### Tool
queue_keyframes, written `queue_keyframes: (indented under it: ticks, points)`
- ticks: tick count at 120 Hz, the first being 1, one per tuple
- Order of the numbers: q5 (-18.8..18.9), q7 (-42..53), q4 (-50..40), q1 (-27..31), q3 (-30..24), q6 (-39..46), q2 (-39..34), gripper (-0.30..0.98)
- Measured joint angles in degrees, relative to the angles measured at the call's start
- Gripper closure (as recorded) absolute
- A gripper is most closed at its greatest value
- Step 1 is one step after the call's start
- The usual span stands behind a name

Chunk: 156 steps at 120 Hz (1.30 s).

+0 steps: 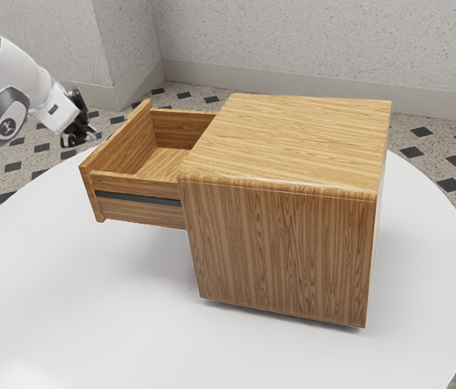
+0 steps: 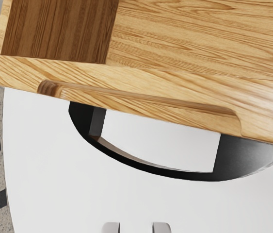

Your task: Push the drawer handle with one arm to close the drawer

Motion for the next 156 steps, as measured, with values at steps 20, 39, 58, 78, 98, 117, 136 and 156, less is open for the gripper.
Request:
queue_keyframes:
  ticks: [20,39,58,78,98,117,136,156]
  points:
    - [-1.4,2.1,-0.4,-0.4,0.6,0.8,0.1,0.7]
    - [-2.5,3.5,-1.2,-1.9,0.6,1.2,0.2,0.7]
    - [-2.9,4.4,-2.0,-2.7,0.6,1.4,0.9,0.7]
    - [-3.0,4.9,-2.1,-4.5,0.5,1.5,1.7,0.7]
    - [-3.8,4.9,-2.2,-5.0,0.4,1.8,4.8,0.7]
    - [-7.5,4.7,-2.2,-4.9,-0.7,2.4,10.5,0.7]
    - [-10.6,4.6,-2.2,-4.8,-3.0,3.2,12.4,0.69]
    - [-13.3,4.5,-2.2,-4.3,-5.1,4.4,14.4,0.69]
